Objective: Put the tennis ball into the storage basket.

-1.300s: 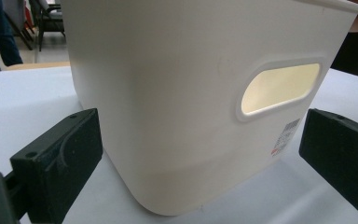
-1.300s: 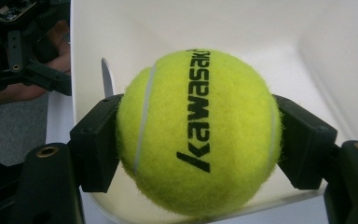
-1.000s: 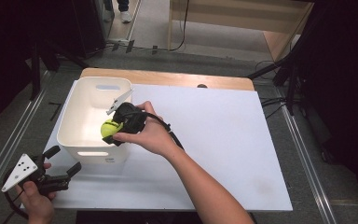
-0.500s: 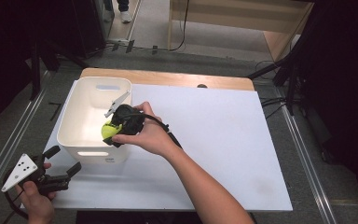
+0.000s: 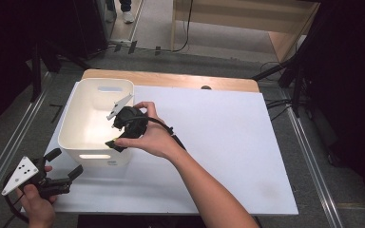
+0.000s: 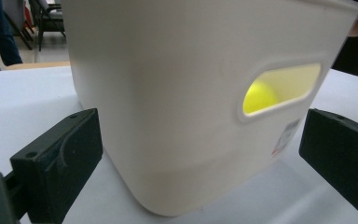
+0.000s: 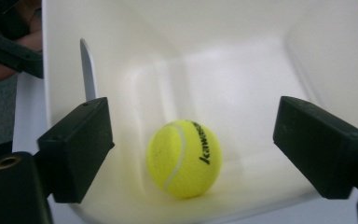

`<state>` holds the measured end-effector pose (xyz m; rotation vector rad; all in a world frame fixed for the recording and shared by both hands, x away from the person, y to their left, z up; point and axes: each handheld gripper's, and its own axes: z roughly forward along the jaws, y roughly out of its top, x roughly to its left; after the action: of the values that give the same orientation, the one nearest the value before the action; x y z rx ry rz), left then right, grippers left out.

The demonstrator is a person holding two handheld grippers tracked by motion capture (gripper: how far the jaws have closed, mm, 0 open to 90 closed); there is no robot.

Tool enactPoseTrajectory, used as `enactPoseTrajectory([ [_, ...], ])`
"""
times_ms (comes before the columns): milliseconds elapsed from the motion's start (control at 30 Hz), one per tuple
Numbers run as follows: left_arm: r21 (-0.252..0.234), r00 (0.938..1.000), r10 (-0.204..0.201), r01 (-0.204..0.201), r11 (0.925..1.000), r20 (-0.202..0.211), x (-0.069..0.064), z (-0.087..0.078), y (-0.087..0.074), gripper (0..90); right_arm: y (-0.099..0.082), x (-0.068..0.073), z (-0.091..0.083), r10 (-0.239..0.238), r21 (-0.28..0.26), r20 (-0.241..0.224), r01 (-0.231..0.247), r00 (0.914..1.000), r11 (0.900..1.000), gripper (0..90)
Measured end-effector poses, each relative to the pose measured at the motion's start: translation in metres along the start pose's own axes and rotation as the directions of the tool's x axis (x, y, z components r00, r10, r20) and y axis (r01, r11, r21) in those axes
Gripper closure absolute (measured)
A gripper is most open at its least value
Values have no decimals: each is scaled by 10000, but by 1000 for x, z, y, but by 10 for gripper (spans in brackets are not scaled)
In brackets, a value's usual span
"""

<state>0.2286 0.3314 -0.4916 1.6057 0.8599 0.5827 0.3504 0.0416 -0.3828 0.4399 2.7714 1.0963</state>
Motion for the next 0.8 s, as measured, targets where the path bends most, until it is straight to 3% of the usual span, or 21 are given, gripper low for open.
enactPoseTrajectory([
  [200,55,10000,4,-3,10000,-12,0,0,0,0,0,-1,-12,178,-444,73,-175,9998,9989,11],
  [333,47,10000,-10,10,10000,-19,0,0,0,0,-2,0,-17,-44,-736,78,50,10000,9973,0],
  [800,42,10000,13,-13,10000,-24,0,0,0,0,-16,-4,-37,594,-1585,127,-567,9982,9857,0],
])
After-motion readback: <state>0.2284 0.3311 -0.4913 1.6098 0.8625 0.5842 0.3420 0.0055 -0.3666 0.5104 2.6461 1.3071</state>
